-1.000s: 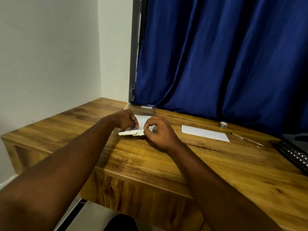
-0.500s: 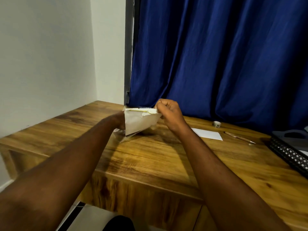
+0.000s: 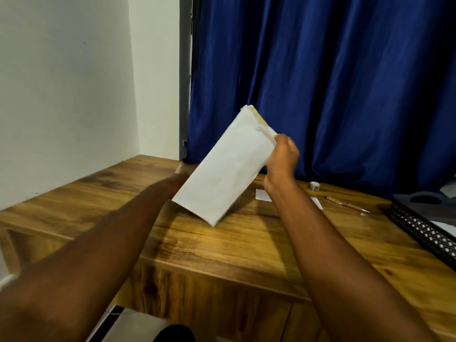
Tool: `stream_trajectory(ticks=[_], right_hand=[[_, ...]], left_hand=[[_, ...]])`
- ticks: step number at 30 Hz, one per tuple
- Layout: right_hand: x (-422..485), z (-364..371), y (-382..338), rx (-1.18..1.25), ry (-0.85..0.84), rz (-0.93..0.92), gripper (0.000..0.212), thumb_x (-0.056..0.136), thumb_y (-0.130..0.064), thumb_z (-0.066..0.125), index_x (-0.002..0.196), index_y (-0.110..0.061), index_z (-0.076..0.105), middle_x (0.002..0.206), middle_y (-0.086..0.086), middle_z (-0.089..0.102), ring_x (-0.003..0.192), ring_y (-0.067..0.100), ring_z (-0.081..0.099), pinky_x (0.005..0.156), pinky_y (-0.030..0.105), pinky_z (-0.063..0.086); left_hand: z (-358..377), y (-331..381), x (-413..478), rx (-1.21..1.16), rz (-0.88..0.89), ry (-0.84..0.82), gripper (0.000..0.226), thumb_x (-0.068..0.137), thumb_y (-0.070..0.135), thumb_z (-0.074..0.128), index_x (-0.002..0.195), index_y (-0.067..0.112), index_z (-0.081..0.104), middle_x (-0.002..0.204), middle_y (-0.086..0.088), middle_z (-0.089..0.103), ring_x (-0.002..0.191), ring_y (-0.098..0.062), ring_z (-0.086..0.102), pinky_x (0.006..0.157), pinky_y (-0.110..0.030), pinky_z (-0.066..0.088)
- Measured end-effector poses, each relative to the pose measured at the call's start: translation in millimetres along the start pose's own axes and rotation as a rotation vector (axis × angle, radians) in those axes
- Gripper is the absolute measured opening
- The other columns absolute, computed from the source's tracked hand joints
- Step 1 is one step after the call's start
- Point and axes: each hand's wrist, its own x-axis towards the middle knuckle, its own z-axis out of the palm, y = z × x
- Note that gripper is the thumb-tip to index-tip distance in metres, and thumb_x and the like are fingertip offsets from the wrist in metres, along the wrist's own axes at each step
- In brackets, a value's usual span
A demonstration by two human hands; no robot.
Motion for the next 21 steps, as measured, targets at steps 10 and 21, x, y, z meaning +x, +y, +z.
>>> stream_trajectory(ticks=[10,21], right_hand=[[35,-45,21,-0.039,0.226,0.208,0.013,0.098,-0.015,0.059,0.103,-0.018,0.071,0.111,0.010,0.077,0.102,0.033,0.075,0.091,0.053,0.063],[66,-99,21,-0.130,0.259,0.225,0.013,0.099,-0.018,0.055,0.089,-0.014,0.061,0.092,0.008,0.070,0.078,0.023,0.066,0.067,0.032,0.050]], left_hand=[[13,45,-18,-0.335,0.174,-0.124,0.061,0.089,0.077,0.054,0.111,0.024,0.074,0.106,0.001,0.077,0.101,-0.020,0.072,0.091,-0.037,0.055],[54,105,15,-0.179,0.300,-0.147,0.021,0.091,0.021,0.071,0.111,0.014,0.075,0.102,-0.004,0.079,0.092,-0.024,0.076,0.076,-0.033,0.060]])
